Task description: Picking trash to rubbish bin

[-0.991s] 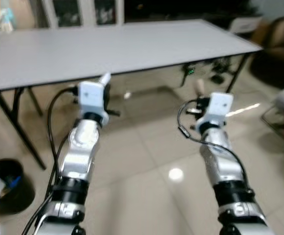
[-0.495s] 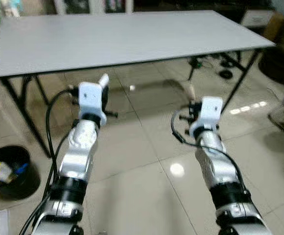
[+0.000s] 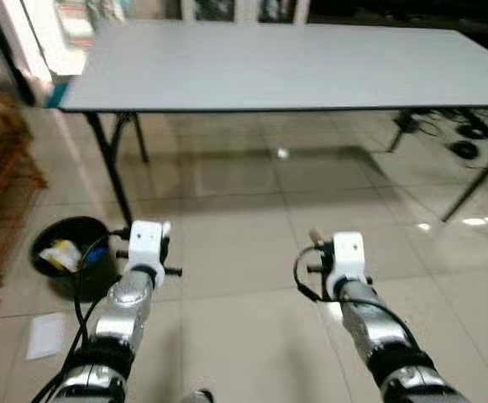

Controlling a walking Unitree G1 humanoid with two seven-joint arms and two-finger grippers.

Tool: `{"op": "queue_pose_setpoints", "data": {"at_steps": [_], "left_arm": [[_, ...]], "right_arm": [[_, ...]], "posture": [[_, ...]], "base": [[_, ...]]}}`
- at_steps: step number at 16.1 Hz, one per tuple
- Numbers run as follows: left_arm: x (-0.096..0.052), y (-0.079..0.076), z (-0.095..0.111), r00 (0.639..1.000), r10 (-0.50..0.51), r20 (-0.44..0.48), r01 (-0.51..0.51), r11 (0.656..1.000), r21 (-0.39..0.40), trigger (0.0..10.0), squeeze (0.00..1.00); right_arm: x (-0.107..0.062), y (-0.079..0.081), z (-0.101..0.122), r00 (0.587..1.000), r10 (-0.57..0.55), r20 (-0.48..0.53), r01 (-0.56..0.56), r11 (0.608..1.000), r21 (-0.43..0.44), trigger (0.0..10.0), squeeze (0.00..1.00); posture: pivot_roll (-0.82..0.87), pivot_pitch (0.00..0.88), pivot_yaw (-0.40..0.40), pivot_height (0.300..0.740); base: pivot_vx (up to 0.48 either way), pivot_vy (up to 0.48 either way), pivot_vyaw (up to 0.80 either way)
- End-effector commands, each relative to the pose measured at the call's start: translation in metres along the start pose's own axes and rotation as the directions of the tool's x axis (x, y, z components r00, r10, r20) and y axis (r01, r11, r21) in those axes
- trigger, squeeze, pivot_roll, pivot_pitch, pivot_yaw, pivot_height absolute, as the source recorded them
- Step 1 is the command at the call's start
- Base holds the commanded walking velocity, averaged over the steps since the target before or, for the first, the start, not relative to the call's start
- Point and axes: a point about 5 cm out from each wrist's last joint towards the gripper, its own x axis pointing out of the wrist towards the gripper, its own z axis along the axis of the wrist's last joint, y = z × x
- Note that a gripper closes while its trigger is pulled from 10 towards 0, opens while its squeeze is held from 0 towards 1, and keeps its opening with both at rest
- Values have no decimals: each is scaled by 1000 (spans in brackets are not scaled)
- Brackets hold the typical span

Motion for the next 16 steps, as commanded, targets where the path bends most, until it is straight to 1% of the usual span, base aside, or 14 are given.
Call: {"op": "queue_pose_setpoints", "data": {"at_steps": [1,2,3,4,5,7,10,12,15,16], "left_arm": [[-5,0,-22,997,-1,-73,4,999,41,10000,0],[-9,0,-35,994,-6,-113,12,999,49,10000,0],[-12,-1,-46,988,-20,-152,26,999,37,10000,0],[-14,-2,-50,985,-25,-171,32,999,39,10000,0],[-19,-1,-62,980,-12,-199,17,1000,22,10000,0],[-27,4,-77,972,30,-235,-24,999,26,10000,0],[-28,7,-79,971,41,-236,-38,999,19,10000,0],[-28,7,-77,974,45,-224,-47,999,-2,10000,0],[-27,5,-77,975,47,-218,-49,999,-4,10000,0],[-28,4,-79,972,48,-231,-49,999,4,10000,0]], "right_arm": [[-3,-2,-13,999,19,-36,-18,1000,14,10000,0],[-5,2,-22,997,50,-67,-49,999,14,10000,0],[-7,4,-31,993,66,-94,-66,998,3,10000,0],[-8,5,-35,991,73,-108,-74,997,3,10000,0],[-12,6,-48,984,81,-156,-83,996,-11,10000,0],[-18,7,-63,974,87,-209,-89,996,0,10000,0],[-20,10,-68,969,106,-224,-110,994,-9,10000,0],[-20,10,-68,969,107,-222,-110,994,-1,10000,0],[-19,12,-67,969,119,-216,-122,993,2,10000,0],[-19,13,-66,969,123,-215,-125,992,2,10000,0]], "posture": [[22,21,-59,740],[22,19,-59,740],[26,16,-60,740],[28,12,-59,740],[31,9,-60,740],[37,6,-66,740],[42,24,-72,740],[39,34,-71,740],[41,46,-73,740],[39,50,-72,740]], "base": [[0,0,800],[0,0,800],[0,0,800],[0,0,800],[0,0,800],[0,0,800],[0,0,800],[0,0,800],[0,0,800],[0,0,0]]}}
